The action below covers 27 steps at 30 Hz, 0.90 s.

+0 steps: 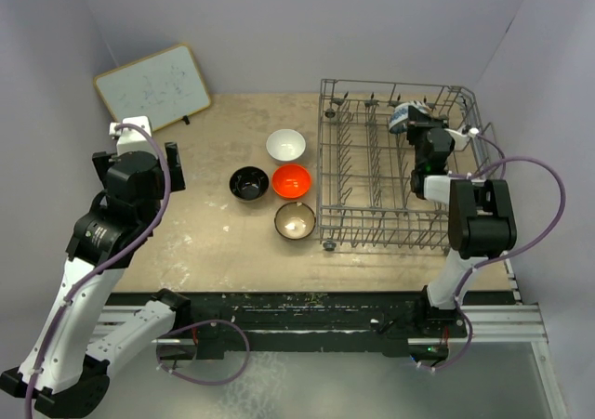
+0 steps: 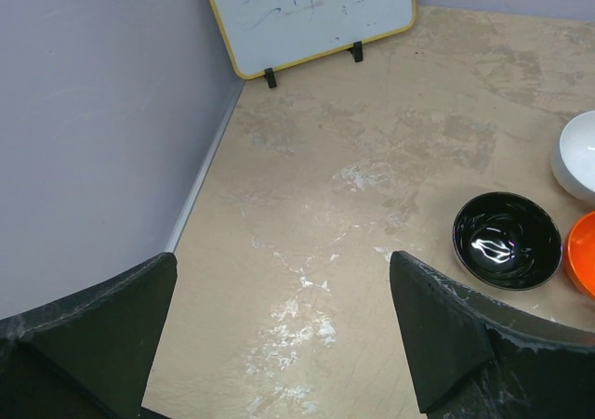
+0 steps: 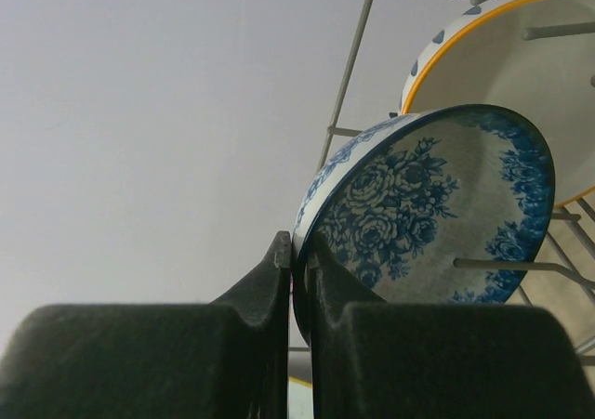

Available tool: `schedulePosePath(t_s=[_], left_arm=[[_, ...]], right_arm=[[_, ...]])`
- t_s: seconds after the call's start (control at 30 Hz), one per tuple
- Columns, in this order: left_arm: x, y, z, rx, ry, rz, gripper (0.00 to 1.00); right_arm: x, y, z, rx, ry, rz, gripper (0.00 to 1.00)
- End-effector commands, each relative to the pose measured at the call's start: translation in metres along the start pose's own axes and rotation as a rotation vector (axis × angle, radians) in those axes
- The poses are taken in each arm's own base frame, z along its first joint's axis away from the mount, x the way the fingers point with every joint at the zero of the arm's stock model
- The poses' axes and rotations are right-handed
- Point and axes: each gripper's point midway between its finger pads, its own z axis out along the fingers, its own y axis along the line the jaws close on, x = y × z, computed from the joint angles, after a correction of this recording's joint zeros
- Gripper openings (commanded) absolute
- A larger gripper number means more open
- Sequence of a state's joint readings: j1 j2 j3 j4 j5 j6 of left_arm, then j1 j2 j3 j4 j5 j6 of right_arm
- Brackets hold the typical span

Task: Load the bowls into the dish rack
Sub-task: Place the bowl in the dish rack.

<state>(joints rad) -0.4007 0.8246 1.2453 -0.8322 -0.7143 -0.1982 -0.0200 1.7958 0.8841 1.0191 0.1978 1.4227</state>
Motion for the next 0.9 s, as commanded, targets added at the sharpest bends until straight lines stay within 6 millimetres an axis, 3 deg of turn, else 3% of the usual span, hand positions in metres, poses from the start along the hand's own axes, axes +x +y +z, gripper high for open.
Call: schedulePosePath(t_s=[0.0, 0.2, 0.33, 0.87], left_arm=[[-0.012, 0.004, -0.002, -0.014, -0.032, -0.020, 0.99], [-0.013, 0.002, 0.000, -0.014, -0.033, -0.013, 0.99], [-0.013, 0.001, 0.002, -0.015, -0.034, -0.007, 0.99], [-0.015, -0.006, 0.006, 0.003, -0.037, 0.010, 0.99]], right_arm=[[-0.026, 0.002, 0.008, -0.051, -0.127, 0.060, 0.03], [-0.053, 0.011, 0.001, -0.112, -0.271, 0.079, 0.02], [-0.061, 0.017, -0.007, -0.121, -0.304, 0.058, 0.01], [-0.079, -0.009, -0.022, -0.098, -0.407, 0.151, 0.01]])
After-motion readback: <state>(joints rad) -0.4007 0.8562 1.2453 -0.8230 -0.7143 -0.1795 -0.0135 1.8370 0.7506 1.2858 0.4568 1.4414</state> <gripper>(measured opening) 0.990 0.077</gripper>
